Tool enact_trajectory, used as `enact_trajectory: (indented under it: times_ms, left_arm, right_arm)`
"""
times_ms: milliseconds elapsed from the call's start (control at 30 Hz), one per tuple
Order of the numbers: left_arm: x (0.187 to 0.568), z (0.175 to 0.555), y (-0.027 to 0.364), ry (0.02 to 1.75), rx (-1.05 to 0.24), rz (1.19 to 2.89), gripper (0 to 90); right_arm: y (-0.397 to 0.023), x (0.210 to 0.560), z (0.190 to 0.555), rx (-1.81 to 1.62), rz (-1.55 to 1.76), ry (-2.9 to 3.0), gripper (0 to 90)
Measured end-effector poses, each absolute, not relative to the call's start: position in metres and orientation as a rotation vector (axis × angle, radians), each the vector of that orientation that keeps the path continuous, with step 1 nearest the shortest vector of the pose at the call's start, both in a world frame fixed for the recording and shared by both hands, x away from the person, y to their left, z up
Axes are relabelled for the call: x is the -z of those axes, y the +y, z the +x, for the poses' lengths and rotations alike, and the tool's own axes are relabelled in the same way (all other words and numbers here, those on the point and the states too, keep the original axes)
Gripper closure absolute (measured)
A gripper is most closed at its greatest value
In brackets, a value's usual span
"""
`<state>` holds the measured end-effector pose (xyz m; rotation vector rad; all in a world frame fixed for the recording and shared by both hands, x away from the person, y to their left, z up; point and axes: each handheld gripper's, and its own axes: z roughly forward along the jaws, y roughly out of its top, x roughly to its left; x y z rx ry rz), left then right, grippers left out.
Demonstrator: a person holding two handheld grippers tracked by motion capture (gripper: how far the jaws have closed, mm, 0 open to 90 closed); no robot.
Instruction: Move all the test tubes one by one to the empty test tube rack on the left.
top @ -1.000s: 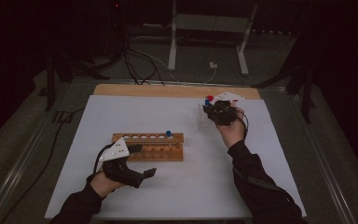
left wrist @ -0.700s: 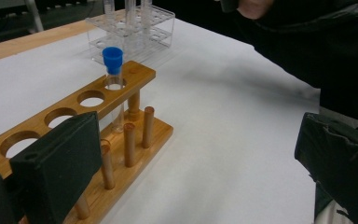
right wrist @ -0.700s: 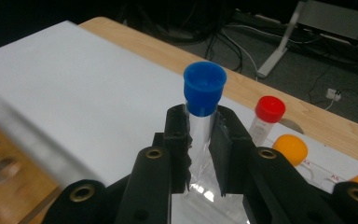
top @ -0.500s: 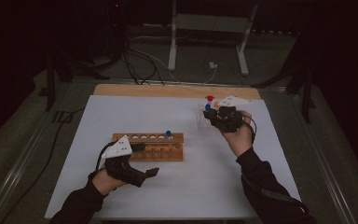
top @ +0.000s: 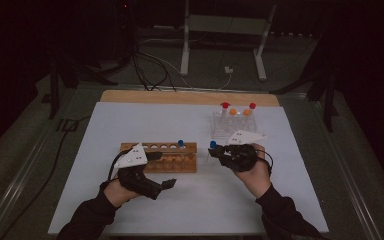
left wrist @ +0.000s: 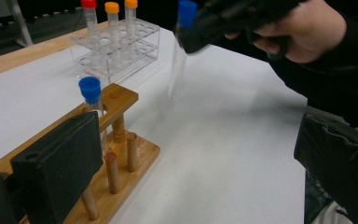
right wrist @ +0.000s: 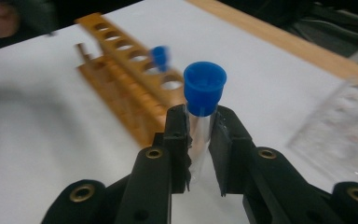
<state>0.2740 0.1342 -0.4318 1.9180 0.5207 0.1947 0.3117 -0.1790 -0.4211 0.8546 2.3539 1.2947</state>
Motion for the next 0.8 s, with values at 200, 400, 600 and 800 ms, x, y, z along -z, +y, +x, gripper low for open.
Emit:
enact_trajectory:
  times_ms: [200,400,600,800]
  left_arm:
    - [0.429,0.273,0.127,0.503,-0.183,1.908,1.9]
    - [0.425,0.273,0.117,0.47,-0.153,1.899,3.2]
    - [0.423,0.275,0.107,0.435,-0.15,1.901,9.3]
    - [0.425,0.276,0.097,0.409,-0.154,1.918,27.6]
  right_arm:
    - [-0.165,0.432,0.292,-1.303,0.793,2.434,76.6]
    - [-0.15,0.442,0.279,-1.304,0.734,2.5,76.6]
    - [-0.14,0.445,0.273,-1.311,0.698,2.543,76.6]
    - [-0.138,0.443,0.268,-1.314,0.677,2.546,76.6]
